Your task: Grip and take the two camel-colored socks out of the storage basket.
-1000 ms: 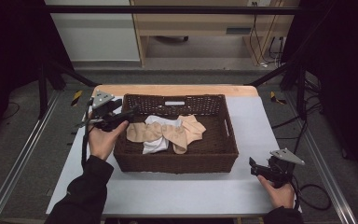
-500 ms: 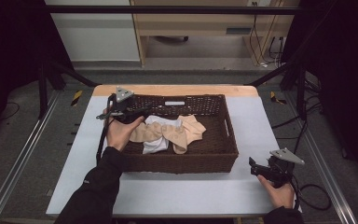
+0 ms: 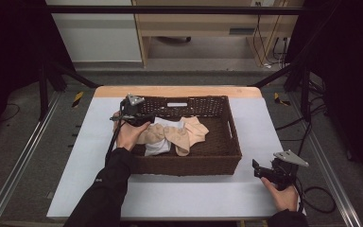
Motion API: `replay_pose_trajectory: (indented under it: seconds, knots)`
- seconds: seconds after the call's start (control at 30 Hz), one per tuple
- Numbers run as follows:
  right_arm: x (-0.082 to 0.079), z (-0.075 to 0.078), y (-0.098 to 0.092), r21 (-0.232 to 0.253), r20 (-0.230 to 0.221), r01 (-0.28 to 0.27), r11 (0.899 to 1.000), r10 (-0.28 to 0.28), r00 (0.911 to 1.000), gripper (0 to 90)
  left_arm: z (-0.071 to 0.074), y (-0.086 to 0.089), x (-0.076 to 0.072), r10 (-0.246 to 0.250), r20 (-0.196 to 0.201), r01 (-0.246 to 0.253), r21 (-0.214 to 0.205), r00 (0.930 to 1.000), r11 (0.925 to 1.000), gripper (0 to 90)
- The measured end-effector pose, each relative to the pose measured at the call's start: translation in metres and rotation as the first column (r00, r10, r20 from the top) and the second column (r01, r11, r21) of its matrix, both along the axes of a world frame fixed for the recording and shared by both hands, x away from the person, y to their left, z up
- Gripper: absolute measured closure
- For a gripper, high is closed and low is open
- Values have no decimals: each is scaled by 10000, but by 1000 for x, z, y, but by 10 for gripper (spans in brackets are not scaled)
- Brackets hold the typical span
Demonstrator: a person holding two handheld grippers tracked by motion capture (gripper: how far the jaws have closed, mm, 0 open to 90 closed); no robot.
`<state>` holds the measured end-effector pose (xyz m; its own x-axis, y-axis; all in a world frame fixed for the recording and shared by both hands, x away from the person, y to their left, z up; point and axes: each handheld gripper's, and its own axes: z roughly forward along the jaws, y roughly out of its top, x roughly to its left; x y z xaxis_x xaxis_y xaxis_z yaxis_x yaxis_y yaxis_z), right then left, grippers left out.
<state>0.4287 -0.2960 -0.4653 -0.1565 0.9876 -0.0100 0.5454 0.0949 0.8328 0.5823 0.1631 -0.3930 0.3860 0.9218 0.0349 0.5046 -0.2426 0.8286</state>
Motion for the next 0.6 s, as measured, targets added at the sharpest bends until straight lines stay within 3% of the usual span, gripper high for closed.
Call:
replay_pose_trajectory:
  seconds: [0.33,0.6]
  knots:
    - [0,-1,0,-31,-74,0,10000,0,10000,51,-18,2,1,-156,-600,187,508,9981,9985,387]
    - [1,-1,1,-28,-114,0,10000,0,9999,51,-29,-1,4,-239,-1453,350,743,9891,9966,366]
